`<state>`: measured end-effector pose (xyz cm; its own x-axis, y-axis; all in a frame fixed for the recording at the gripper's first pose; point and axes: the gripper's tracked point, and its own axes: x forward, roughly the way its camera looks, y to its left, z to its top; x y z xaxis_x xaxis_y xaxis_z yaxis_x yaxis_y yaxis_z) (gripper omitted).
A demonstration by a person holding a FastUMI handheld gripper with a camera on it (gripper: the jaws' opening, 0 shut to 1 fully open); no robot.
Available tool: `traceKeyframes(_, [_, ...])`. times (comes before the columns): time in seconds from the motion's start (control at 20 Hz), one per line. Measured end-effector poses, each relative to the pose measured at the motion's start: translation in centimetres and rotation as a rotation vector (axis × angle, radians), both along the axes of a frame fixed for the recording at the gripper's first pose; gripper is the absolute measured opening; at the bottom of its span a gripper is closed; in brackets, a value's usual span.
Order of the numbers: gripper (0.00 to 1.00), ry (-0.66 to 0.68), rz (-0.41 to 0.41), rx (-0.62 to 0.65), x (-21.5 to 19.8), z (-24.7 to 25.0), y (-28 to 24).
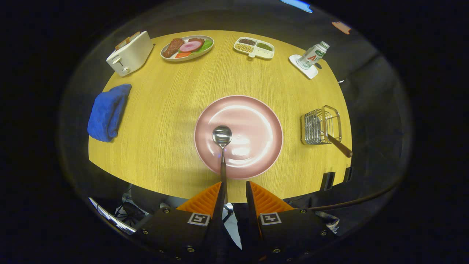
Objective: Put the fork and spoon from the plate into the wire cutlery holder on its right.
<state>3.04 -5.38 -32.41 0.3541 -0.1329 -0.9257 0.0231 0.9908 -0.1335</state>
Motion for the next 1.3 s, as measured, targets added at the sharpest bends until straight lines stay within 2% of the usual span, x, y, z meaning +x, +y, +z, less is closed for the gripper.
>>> traceKeyframes(0.6, [0.35,0.077,0.018,0.045,-0.4,-7.6,0.8])
traceKeyframes(0.95, [0.34,0.114,0.025,0.040,-1.0,-9.4,0.7])
traceKeyframes(1.0, [0.14,0.113,0.027,0.040,-0.9,-10.1,0.4])
traceKeyframes(1.1, [0.14,0.120,0.014,0.047,-1.0,-9.9,0.4])
traceKeyframes(1.3, [0.04,0.094,0.003,0.070,-0.7,-9.4,0.7])
